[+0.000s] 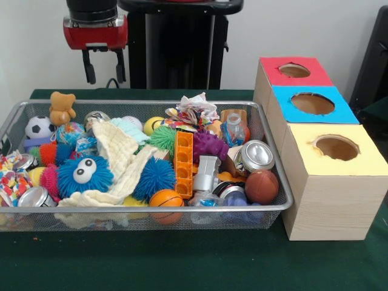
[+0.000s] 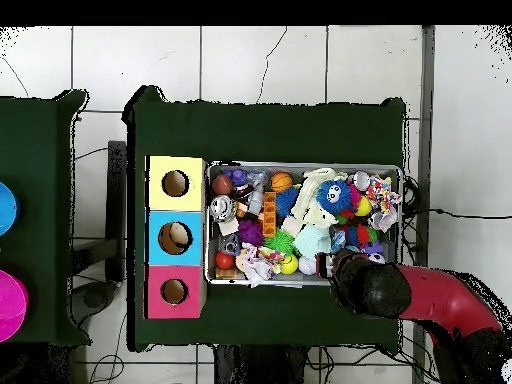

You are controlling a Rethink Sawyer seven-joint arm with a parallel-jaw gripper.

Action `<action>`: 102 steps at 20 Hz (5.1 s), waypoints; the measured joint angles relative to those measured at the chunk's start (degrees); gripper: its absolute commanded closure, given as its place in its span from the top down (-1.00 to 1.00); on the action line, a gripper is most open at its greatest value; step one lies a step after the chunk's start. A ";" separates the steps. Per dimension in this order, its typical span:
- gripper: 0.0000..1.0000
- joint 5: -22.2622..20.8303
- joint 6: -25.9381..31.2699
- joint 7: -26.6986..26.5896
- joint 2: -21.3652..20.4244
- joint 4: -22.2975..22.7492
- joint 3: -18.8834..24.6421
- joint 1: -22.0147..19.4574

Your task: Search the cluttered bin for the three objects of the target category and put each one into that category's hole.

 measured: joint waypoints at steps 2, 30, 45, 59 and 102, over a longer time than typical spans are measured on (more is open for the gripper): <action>1.00 -0.53 0.00 0.00 0.44 -0.01 1.38 -1.31; 1.00 -4.88 2.66 -0.55 3.12 -3.47 10.87 -9.53; 1.00 -9.89 3.42 -0.57 7.33 -6.46 12.84 -13.95; 1.00 -14.01 3.42 -0.57 9.44 -6.50 14.00 -16.53; 1.00 -25.66 -0.06 -0.57 13.50 -1.74 14.42 -19.27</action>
